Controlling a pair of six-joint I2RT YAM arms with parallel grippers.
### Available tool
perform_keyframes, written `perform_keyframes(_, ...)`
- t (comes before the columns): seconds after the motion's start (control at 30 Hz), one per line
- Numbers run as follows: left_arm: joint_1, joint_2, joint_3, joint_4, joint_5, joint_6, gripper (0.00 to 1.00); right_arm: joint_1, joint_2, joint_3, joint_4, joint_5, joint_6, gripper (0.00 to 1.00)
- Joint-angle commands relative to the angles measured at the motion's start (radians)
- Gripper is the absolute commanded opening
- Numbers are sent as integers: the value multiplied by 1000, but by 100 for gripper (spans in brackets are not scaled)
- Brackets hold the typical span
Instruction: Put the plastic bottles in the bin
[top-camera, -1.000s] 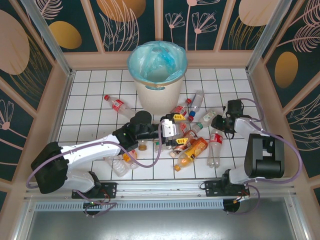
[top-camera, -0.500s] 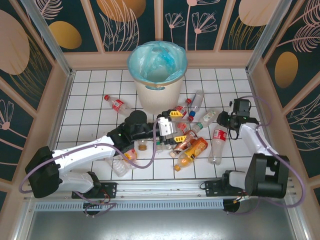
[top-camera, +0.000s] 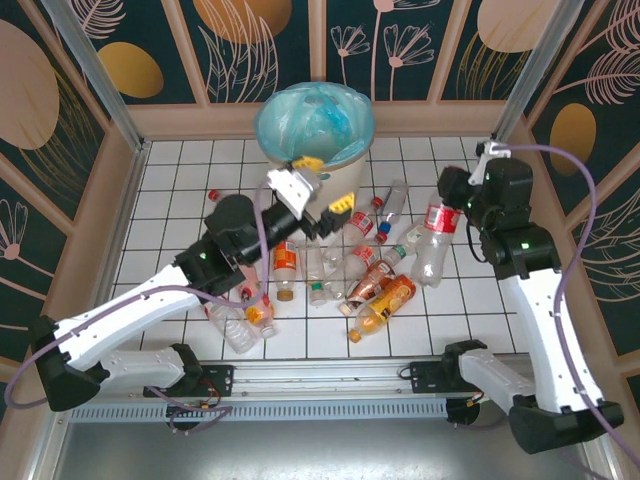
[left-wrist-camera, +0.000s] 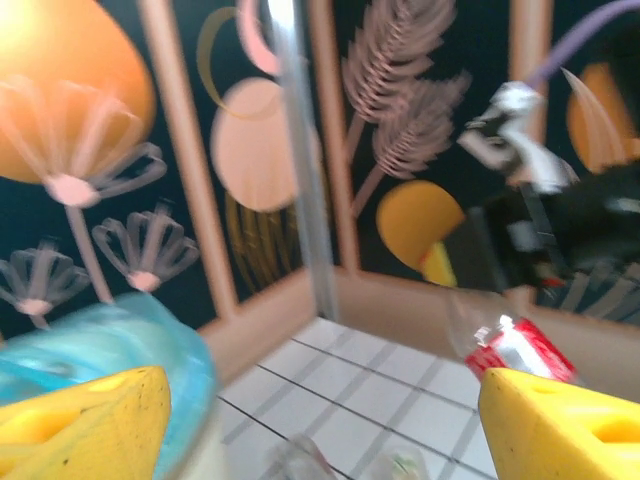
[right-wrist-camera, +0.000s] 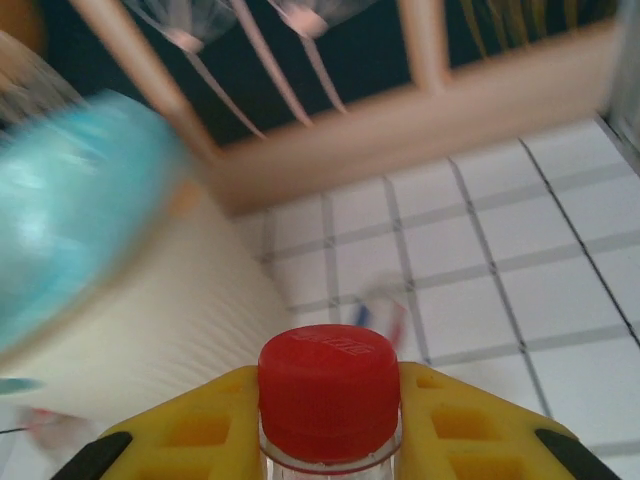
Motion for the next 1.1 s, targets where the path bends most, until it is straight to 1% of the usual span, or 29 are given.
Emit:
perform_keyframes(0.0, 74, -4, 143, -113, -149, -98, 80, 143, 57, 155, 17, 133, 41, 4)
perform_keyframes(0.07, 139, 10, 215, -151, -137, -142, 80, 256, 127, 254, 80, 164, 7, 4)
perform_keyframes(0.17, 180, 50, 317, -207, -143, -149, 80, 425, 256, 412, 177, 234, -114, 4)
perform_keyframes(0.23, 228, 85, 385, -256, -104, -193, 79, 508, 347, 526, 238, 273, -213, 3)
perform_keyframes(0.3, 291, 110, 414, -277, -37, -264, 78, 550, 437, 636, 301, 267, -294, 2)
perform_keyframes(0.37, 359, 128, 418, -276, 20, -336, 77, 563, 530, 741, 371, 241, -365, 1)
perform_keyframes(0.43, 429, 141, 414, -268, 97, -404, 76, 563, 610, 812, 439, 235, -431, 1)
perform_keyframes(0.47, 467, 147, 407, -260, 139, -448, 76, 563, 649, 828, 489, 255, -473, 1)
perform_keyframes(0.57, 558, 154, 355, -221, 228, -525, 76, 552, 755, 850, 609, 283, -561, 0)
perform_keyframes(0.67, 613, 154, 281, -184, 278, -561, 75, 522, 846, 872, 694, 269, -578, 0)
perform_keyframes(0.87, 649, 126, 98, -98, 298, -530, 76, 446, 1006, 927, 752, 162, -496, 0)
perform_keyframes(0.97, 664, 107, 22, -45, 294, -555, 77, 434, 1070, 930, 790, 185, -485, 0)
perform_keyframes(1.07, 665, 114, 17, -43, 279, -547, 78, 427, 1108, 890, 829, 190, -479, 2)
